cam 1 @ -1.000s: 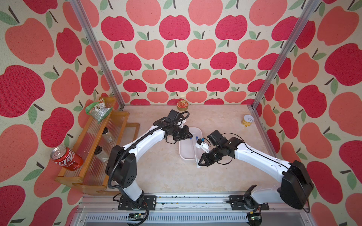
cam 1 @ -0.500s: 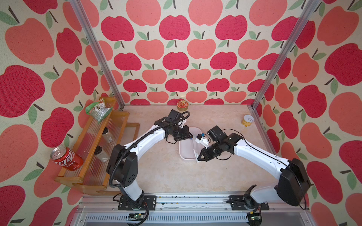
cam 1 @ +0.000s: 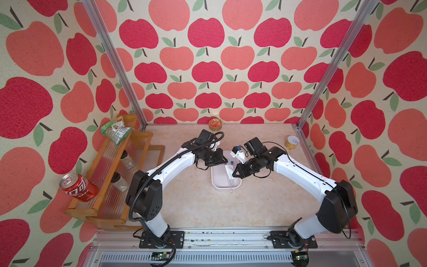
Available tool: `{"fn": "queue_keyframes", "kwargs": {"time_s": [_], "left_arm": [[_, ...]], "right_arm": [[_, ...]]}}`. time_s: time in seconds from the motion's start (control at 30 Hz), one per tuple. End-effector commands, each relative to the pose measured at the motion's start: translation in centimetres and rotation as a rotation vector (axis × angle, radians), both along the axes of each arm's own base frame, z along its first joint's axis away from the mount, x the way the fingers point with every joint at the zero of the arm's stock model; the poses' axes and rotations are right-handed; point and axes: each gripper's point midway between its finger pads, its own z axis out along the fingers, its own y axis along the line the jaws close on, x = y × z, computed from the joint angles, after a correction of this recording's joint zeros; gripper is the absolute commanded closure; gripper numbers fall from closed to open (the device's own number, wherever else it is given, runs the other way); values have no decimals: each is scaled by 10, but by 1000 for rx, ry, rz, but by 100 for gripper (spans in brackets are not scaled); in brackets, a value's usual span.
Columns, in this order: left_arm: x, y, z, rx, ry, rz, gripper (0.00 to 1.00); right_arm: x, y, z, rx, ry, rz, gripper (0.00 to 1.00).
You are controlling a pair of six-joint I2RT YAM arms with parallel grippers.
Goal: Wipe the exteriors of test tubes
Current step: Wipe the dirt from the test tube.
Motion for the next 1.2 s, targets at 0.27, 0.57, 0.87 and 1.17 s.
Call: {"fn": "queue_keyframes", "kwargs": {"time_s": [0.27, 0.57, 0.87, 1.17], "left_arm": [[8, -2, 25, -9, -45, -14, 95], [10, -1, 37, -19, -72, -7, 95], [7, -3, 33, -30, -61, -11, 95], [1, -2, 32, -29, -56, -16, 95]], "right_arm": [[-54, -27, -21, -106, 29, 62, 100], [-69, -51, -32, -159, 30, 8, 100], [-77, -25, 1, 26, 65, 47, 100], [-69, -8, 27, 158, 80, 57, 100]]}}
